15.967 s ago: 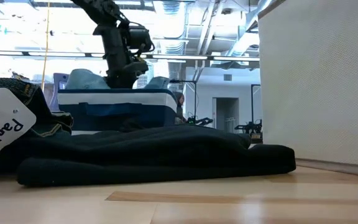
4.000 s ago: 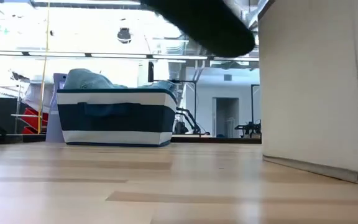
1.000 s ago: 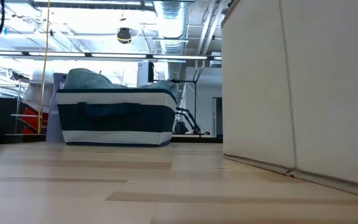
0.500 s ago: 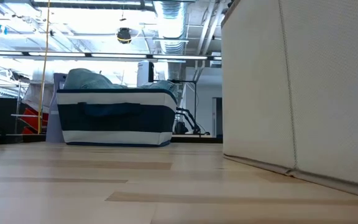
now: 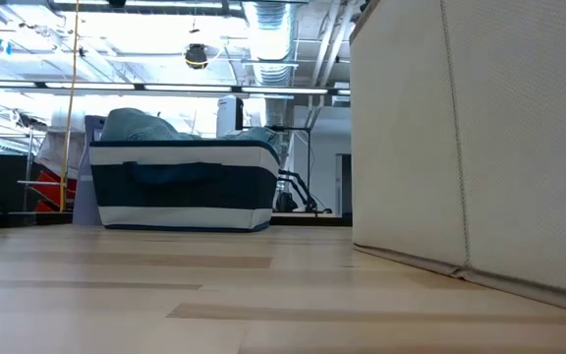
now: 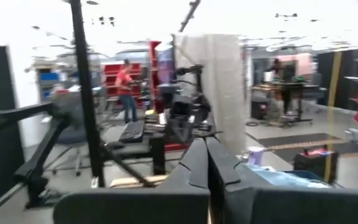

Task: Sort clothes
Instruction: Return to Home Position

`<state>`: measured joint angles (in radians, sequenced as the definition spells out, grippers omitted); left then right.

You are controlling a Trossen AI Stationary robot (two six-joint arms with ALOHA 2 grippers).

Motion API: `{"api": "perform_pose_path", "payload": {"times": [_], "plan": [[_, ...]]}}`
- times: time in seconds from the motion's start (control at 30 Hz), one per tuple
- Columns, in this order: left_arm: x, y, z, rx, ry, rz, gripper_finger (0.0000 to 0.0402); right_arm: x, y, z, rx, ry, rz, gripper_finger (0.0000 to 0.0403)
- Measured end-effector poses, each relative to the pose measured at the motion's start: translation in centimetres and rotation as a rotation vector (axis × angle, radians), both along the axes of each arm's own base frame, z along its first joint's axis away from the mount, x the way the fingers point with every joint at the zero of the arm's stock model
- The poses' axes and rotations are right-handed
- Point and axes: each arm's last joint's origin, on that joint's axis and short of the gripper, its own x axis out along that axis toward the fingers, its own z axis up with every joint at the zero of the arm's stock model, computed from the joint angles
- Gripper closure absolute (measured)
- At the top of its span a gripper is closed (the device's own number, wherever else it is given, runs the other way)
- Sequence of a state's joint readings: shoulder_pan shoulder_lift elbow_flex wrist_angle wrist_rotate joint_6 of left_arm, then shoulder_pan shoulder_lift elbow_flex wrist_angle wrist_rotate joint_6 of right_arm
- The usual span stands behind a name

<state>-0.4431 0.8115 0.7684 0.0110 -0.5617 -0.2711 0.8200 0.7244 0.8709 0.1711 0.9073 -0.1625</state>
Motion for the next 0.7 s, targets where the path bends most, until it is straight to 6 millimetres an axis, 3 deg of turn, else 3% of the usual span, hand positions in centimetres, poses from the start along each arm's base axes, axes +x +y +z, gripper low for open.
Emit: {"api": "perform_pose_path", "payload": {"times": [0.2, 0.43, 0.7], "plan": [[-1.5, 2.3, -5.0, 0.031, 0.045, -0.003, 0.0401, 0.0, -1.1, -3.9, -0.027, 0.002, 0.118, 0.0401], [-1.6, 4.6, -8.4, 0.062, -0.03, -0.023, 0.0401, 1.3, -3.5, -6.8, -0.04, -0.021, 0.222, 0.0402], [-0.6, 7.3, -9.6, 0.107, -0.033, -0.011, 0.0402, 3.3, -6.1, -10.6, -0.032, -0.023, 0.286, 0.0402]]}}
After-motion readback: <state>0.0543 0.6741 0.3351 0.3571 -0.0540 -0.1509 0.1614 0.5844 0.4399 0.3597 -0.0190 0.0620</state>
